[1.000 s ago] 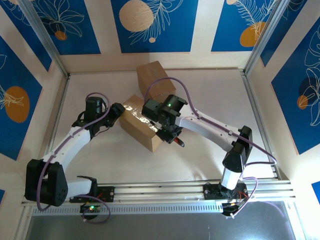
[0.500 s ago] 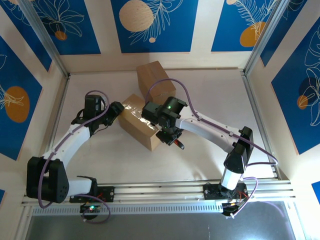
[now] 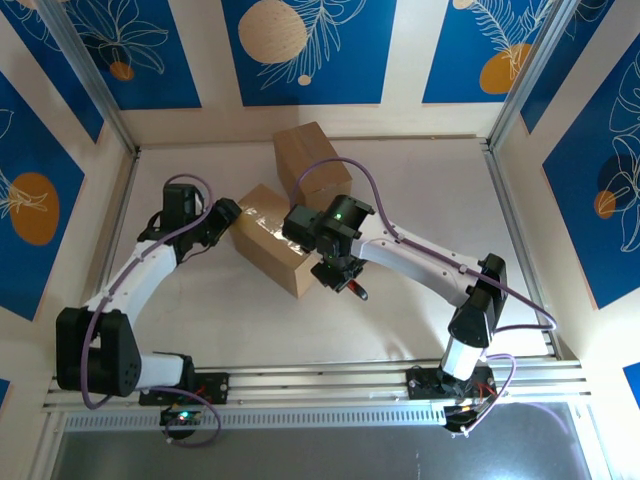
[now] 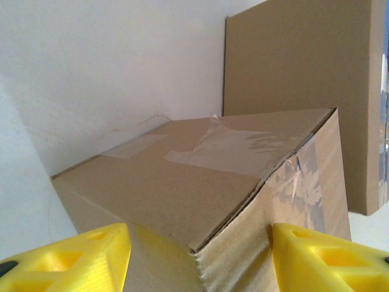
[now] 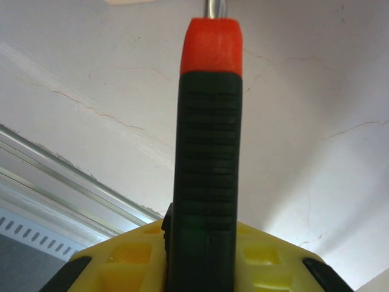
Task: Unpack the express box
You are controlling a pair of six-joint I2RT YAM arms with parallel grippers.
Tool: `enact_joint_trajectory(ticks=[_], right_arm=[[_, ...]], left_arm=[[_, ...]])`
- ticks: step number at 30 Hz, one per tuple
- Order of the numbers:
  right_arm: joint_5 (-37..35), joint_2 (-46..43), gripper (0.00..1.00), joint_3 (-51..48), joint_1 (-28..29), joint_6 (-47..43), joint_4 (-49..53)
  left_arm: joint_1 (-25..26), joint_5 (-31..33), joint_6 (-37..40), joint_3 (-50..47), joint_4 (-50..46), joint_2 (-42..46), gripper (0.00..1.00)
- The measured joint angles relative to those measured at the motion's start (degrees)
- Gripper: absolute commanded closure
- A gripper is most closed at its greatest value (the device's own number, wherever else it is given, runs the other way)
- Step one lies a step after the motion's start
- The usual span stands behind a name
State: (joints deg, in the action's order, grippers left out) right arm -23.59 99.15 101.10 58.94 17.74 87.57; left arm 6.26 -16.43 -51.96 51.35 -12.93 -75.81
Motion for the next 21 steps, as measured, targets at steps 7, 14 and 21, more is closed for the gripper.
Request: enact_joint_trajectory(ticks=[7, 14, 21], right_arm=[[0.4, -0.3, 1.00, -0.6, 0.3, 0.7, 2.8], [-0.8, -0.5, 1.00, -1.0, -0.5, 2.4, 4.8], [-3.1, -11.8, 1.00, -8.0, -10.1, 8.5, -5.4]], left_arm=[[-1.2, 1.4, 0.0, 1.2, -0.1, -1.0, 0.38], [-1.5, 1.8, 0.1, 1.8, -0.4, -1.2, 0.35], [-1.7, -0.1, 4.0, 6.7, -6.6, 0.0, 0.24]])
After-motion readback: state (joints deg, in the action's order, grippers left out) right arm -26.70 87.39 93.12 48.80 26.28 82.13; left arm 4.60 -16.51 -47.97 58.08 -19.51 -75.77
